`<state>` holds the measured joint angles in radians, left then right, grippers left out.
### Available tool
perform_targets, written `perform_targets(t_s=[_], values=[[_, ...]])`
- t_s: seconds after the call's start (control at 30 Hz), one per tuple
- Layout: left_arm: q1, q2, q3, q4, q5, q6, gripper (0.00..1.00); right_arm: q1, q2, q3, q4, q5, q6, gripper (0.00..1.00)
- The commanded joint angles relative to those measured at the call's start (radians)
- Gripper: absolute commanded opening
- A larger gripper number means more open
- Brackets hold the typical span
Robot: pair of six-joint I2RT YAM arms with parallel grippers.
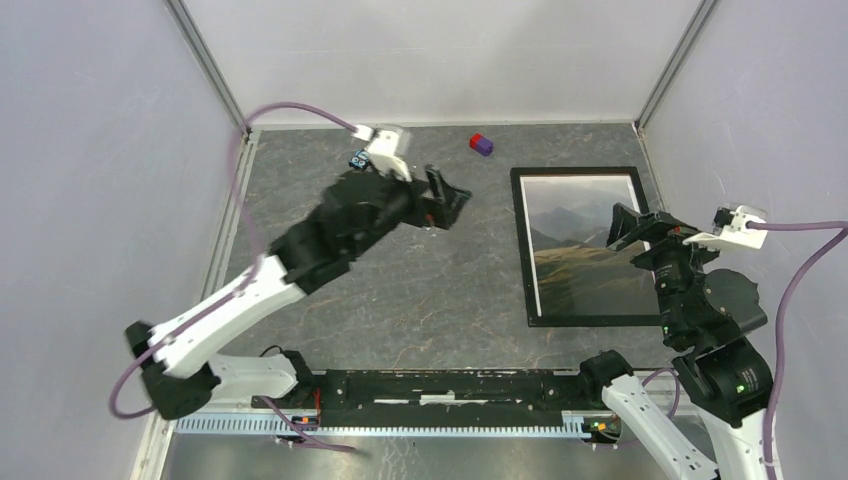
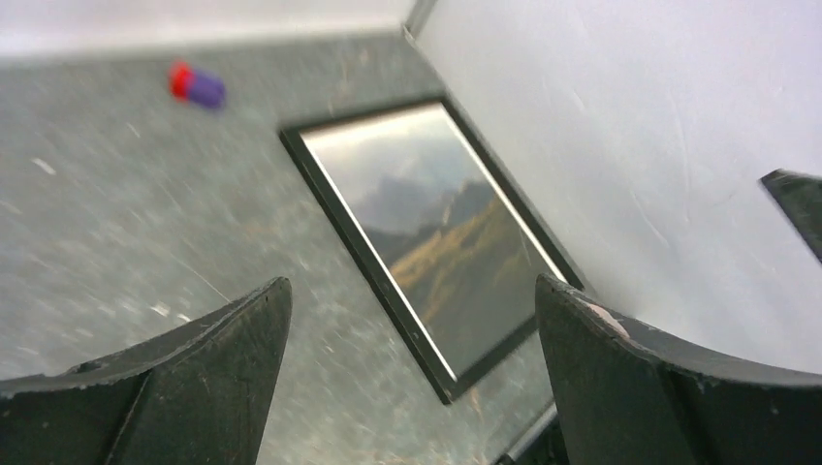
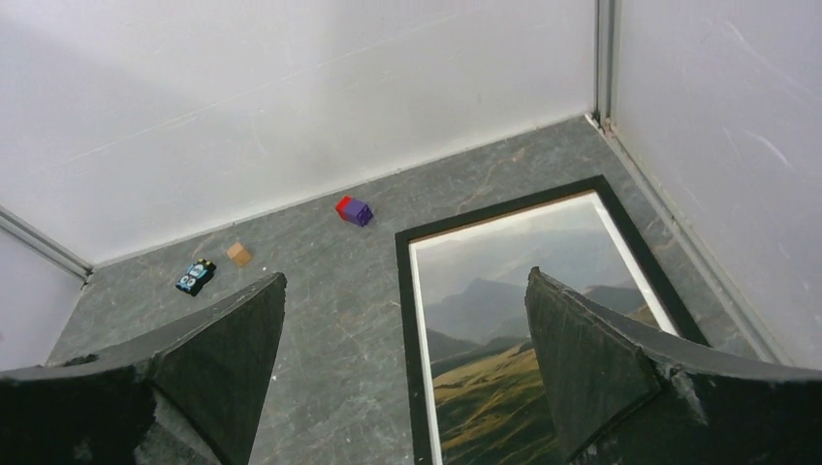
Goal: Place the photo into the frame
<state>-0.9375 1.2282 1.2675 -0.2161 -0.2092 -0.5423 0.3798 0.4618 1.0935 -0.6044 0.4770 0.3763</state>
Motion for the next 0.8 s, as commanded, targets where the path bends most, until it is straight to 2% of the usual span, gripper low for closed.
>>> perform_targets(t_s=[0.0,0.2,0.37,0.77], values=[[0.003,-0.144,0.162,-0.290,-0.182,0.330,1.00,0.005,-0.003,0.057,0.056,-0.033,-0.092,0.98],[0.002,-0.325,0.292,-0.442,-0.256,0.404,1.00,0.005,-0.007,0.096,0.043,-0.007,-0.118,0.98],[0.003,-0.460,0.317,-0.473,-0.291,0.396,1.00,0.005,-0.027,0.079,0.062,-0.007,-0.136,0.98],[0.002,-0.513,0.343,-0.517,-0.343,0.400,1.00,0.004,-0.043,0.075,0.075,-0.029,-0.168,0.98]])
